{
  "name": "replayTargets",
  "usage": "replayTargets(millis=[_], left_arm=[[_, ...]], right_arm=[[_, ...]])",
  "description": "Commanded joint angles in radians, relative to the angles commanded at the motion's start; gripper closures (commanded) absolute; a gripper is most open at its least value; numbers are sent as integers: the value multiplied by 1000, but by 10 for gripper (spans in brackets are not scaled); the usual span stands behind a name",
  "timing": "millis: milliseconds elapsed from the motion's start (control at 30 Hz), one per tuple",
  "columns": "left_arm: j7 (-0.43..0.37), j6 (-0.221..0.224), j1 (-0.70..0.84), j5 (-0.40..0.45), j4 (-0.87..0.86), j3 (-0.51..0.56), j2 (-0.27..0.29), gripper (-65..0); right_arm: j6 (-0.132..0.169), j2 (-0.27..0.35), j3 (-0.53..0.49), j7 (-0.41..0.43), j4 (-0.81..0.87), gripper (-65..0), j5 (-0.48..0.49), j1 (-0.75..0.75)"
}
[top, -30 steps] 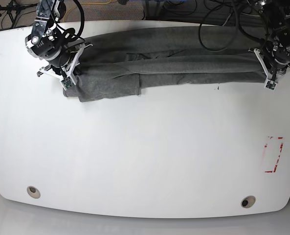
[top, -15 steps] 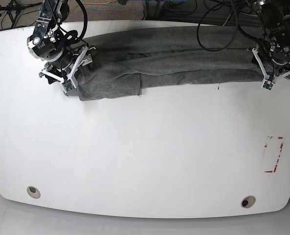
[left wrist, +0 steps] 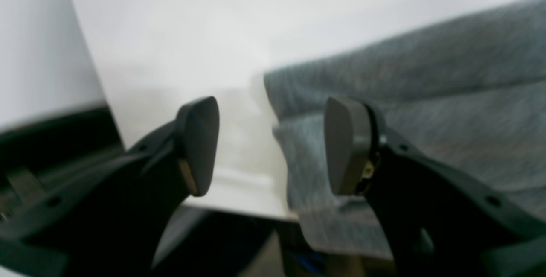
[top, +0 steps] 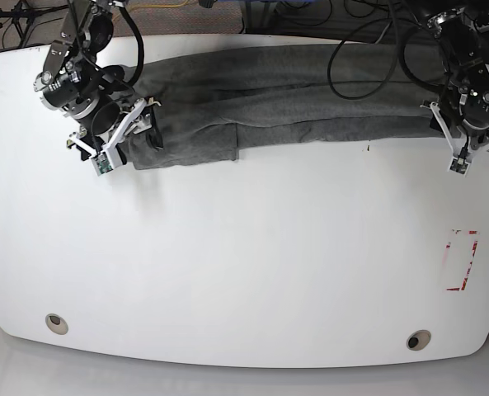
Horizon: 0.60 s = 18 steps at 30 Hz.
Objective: Fold the T-shirt properly
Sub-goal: 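Fold the hem up over the shirt toward the collar with both grippers, then lay the folded edge down and smooth it with both grippers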
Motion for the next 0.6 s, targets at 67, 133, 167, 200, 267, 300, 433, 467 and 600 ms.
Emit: replayTargets(millis=[67, 133, 167, 200, 267, 300, 433, 467, 600], left_arm=[[-3, 0, 29, 0, -6, -11, 2, -290], [-3, 0, 49, 0, -12, -14, 2, -224], [-3, 0, 63, 0, -18, -17, 2, -165], [-3, 0, 72, 0, -20, -18, 2, -133], [-3, 0, 98, 0, -20, -18, 0, -60], [-3, 0, 104, 0, -20, -18, 0, -50], [-5, 0, 129, 0, -21, -18, 2, -43], [-5, 0, 129, 0, -25, -17, 2, -43], [-6, 0, 114, 0, -60, -12, 3, -43]], right_arm=[[0, -3, 0, 0, -17, -157, -38, -11], [0, -3, 0, 0, -29, -81, -60, -17], [0, -3, 0, 0, -40, -38, -78, -18], [0, -3, 0, 0, -48, -29, -86, -18], [0, 2, 0, 0, -71, -33, -109, -21], [0, 2, 0, 0, -77, -36, -115, -26], [0, 5, 0, 18, -120, -68, -173, -34], [0, 5, 0, 37, -132, -70, -190, -34], [0, 5, 0, 124, -196, -71, -261, -31]])
